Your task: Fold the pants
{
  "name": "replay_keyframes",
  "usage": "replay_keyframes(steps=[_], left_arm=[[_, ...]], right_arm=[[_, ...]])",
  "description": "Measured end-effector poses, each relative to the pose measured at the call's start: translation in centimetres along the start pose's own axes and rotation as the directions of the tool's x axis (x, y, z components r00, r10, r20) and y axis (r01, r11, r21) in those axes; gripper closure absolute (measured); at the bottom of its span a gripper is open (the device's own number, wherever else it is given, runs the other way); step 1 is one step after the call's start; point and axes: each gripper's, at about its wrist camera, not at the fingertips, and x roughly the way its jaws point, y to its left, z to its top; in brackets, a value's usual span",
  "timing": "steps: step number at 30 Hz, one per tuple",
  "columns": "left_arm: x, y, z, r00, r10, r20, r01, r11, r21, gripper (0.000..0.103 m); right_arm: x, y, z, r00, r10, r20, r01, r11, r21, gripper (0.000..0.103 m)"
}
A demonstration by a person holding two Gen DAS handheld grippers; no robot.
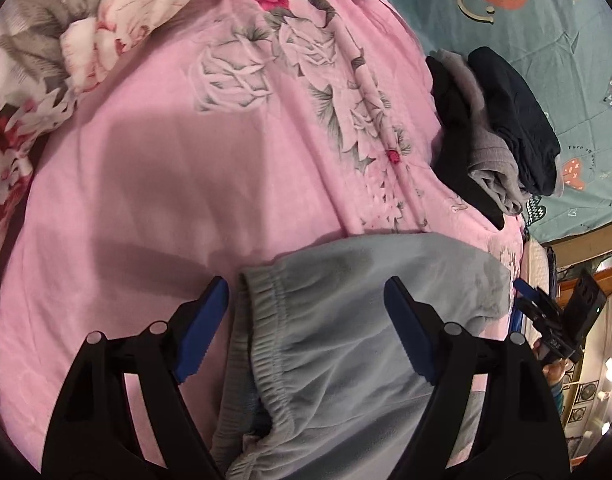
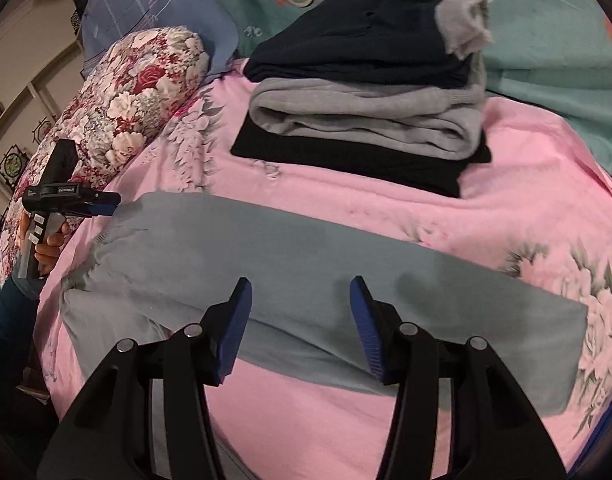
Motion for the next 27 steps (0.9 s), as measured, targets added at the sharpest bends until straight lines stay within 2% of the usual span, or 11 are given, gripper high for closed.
replay_keyframes(steps=[3, 4, 6, 8, 11, 13, 16, 18, 22, 26, 27], left_arm=[[0.0, -0.2, -0.1, 1.000, -0.004, 0.006, 0.004, 1.000, 0.029, 0.024], [0.0, -0.3, -0.2, 1.000, -0.013, 0.010, 0.013, 0.999, 0.038, 0.044], [1.1, -0.2, -0.3, 0.996, -0.057, -0.069, 0.060, 0.998, 0.033, 0.086], [1.3, -0.4, -0.6, 0.998, -0.040, -0.045, 0.042, 0.998, 0.056, 0.086], [0.5, -0.3, -0.5, 0.998, -0.057, -0.008, 0.058, 0.997, 0.053, 0.090], [-0.4, -0.1, -0.4, 0.998, -0.055, 0.034, 0.053, 0.997, 0.054, 0.100], [-1.2, 0.6, -0.4, 0.996, -0.057, 0.065, 0.054, 0.998, 0.038, 0.100], [-1.2, 1.1, -0.6, 0.997, -0.056, 0.054, 0.054, 0.998, 0.026, 0.100], [-1.2, 1.2, -0.7, 0.996, -0.070, 0.054, 0.068, 0.997, 0.035, 0.098], [-1.8, 1.6, -0.6, 0.993, -0.094, 0.070, 0.094, 0.996, 0.011, 0.097], [-2.0, 1.7, -0.6, 0.992, -0.101, 0.076, 0.101, 0.995, 0.006, 0.094]], right_arm=[[2.5, 1.5, 1.6, 1.000, 0.009, -0.026, -0.011, 0.999, -0.044, 0.048], [3.3, 2.0, 2.2, 0.999, 0.021, -0.035, -0.023, 0.998, -0.054, 0.048], [4.4, 2.9, 3.0, 0.998, 0.047, -0.037, -0.050, 0.996, -0.073, 0.048], [5.3, 3.9, 3.8, 0.997, 0.068, -0.041, -0.072, 0.992, -0.104, 0.048], [6.7, 5.0, 4.8, 0.995, 0.075, -0.062, -0.084, 0.986, -0.144, 0.048], [7.6, 5.6, 5.3, 0.994, 0.075, -0.081, -0.089, 0.980, -0.176, 0.048], [9.1, 6.4, 6.0, 0.992, 0.035, -0.118, -0.064, 0.966, -0.252, 0.048], [9.9, 6.9, 6.5, 0.992, -0.001, -0.125, -0.038, 0.950, -0.310, 0.048], [12.0, 7.5, 7.6, 0.984, -0.011, -0.176, -0.062, 0.914, -0.401, 0.048], [14.6, 8.3, 8.2, 0.967, -0.012, -0.253, -0.112, 0.874, -0.472, 0.048], [15.3, 8.6, 8.2, 0.962, -0.032, -0.270, -0.112, 0.858, -0.502, 0.048]])
